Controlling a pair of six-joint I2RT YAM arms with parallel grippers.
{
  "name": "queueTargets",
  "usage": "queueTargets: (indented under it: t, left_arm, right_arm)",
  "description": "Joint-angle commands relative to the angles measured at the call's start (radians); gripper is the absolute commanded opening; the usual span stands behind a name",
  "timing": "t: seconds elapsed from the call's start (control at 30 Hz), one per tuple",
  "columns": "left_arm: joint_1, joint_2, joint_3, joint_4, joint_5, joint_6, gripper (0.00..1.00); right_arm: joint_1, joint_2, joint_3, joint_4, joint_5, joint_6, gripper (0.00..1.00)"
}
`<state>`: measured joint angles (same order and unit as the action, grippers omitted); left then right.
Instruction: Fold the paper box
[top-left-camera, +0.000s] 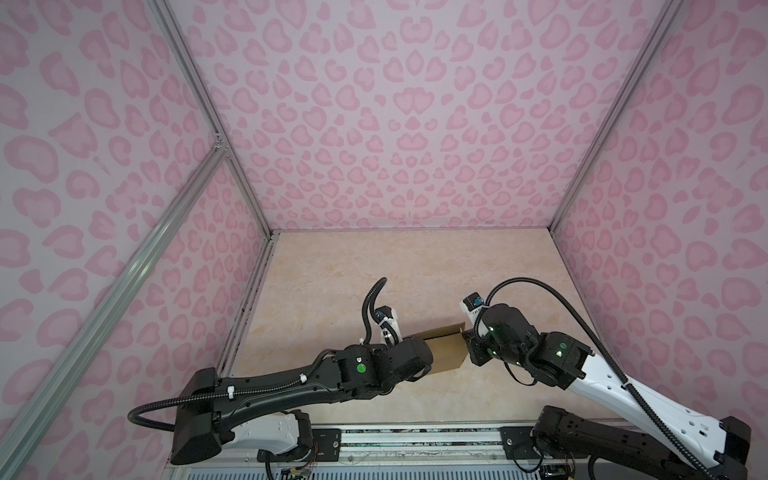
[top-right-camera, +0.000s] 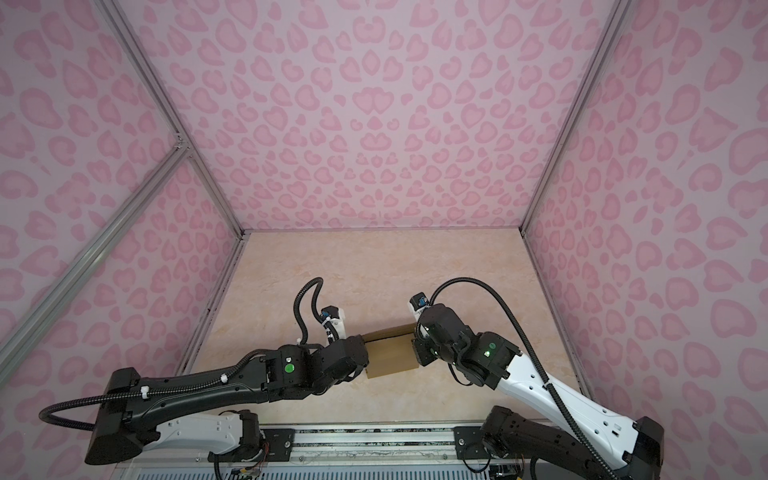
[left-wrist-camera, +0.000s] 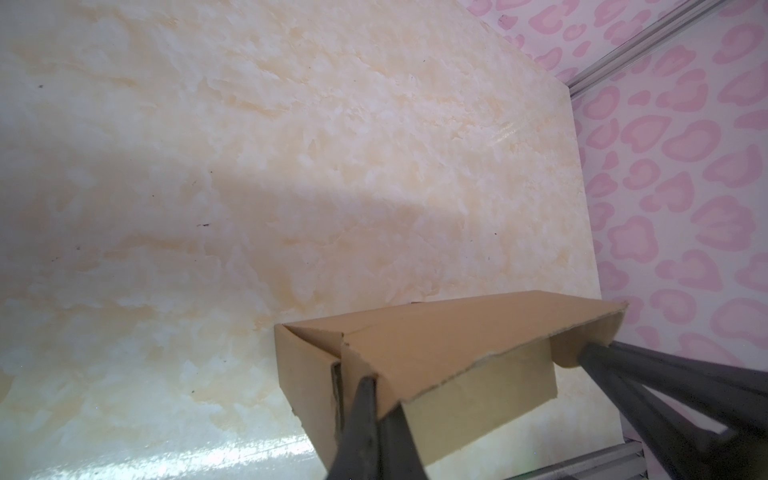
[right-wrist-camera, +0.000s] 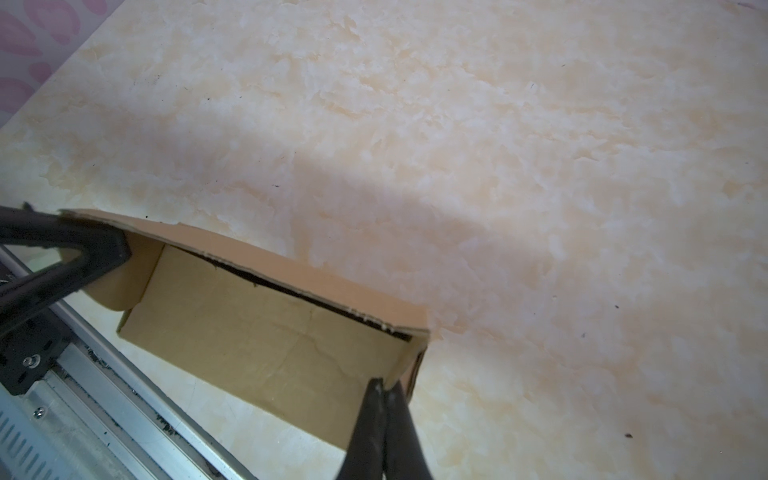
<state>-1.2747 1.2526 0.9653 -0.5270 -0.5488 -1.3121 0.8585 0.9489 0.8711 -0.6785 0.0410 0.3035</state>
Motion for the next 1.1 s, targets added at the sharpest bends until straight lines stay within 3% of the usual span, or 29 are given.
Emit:
queueTargets:
  t: [0.0, 0.4, 1.07]
  left_arm:
    - [-0.005, 0.015, -0.017, -0.089, 0.171, -0.001, 0.03]
    - [-0.005, -0.050, -0.063, -0.055, 0.187, 0.042, 0.03]
    - [-0.005, -0.036, -0.080, -0.071, 0.196, 0.062, 0.03]
  right_arm:
    - [0.004, 0.001, -0.012, -0.016, -0.055, -0.003, 0.00]
    - [0.005, -0.010, -0.008, -0.029, -0.049, -0.004, 0.00]
    - [0.005, -0.027, -0.007, -0.079, -0.031, -0.012, 0.00]
